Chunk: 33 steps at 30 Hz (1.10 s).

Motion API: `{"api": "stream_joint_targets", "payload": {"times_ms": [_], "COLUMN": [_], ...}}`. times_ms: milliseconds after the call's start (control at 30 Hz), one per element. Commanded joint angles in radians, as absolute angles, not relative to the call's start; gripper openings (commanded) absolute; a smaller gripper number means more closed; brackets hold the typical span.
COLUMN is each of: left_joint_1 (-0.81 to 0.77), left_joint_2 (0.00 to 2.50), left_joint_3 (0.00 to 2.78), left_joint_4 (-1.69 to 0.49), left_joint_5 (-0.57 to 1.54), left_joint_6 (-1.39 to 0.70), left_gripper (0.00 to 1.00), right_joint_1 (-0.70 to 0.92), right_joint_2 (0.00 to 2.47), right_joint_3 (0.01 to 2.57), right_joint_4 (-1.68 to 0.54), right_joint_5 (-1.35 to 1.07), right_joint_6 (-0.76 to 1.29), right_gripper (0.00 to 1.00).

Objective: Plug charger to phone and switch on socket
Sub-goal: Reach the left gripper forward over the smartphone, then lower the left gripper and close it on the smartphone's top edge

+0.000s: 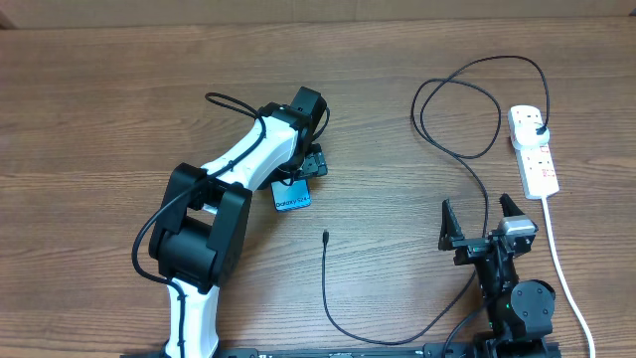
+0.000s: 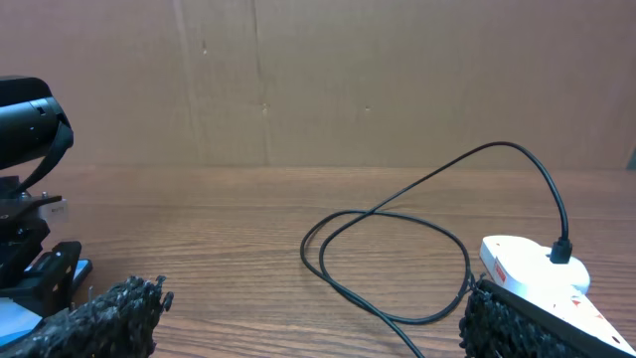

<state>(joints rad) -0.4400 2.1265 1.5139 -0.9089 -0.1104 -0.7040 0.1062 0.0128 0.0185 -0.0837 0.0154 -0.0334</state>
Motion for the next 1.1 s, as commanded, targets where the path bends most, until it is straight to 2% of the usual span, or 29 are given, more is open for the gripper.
{"api": "stream_joint_targets", "payload": {"times_ms": [0,400,667,767,867,967,1067], "left_joint_1": [-0.441,-0.437,-0.437,-0.437,-0.437,-0.439,-0.439], "left_joint_2": [2.188,2.188,2.188,2.188,2.188,2.188,2.188], "left_joint_3": [1.485,1.383,1.383,1.383,1.38,1.375,1.367], "left_joint_4": [-0.938,-0.855,-0.833,-0.833,-0.834,-0.833,-0.834], "left_joint_5": [-0.173,-0.069,-0.068,-0.058,-0.036,0.001,0.045], "left_joint_6": [-0.702,-0.594,-0.599,-0.599,-0.598,-0.597,-0.597], "left_gripper": [1.0,1.0,1.0,0.92,0.91,0.79,0.74], "right_joint_1": [0.111,0.111,0.111,0.111,0.111,0.111,0.111], "right_joint_2": [0.003,0.003,0.003,0.003,0.003,0.003,0.003], "right_joint_3": [0.008,0.008,0.008,0.008,0.008,0.008,0.008], "right_joint_4": [-0.082,-0.082,-0.082,-0.082,-0.082,-0.082,-0.082], "right_joint_5": [0.025,0.025,0.025,0.025,0.025,0.025,0.025], "right_joint_6": [-0.03,-0.03,-0.03,-0.03,-0.03,-0.03,-0.029], "right_gripper": [1.0,1.0,1.0,1.0,1.0,1.0,1.0]}}
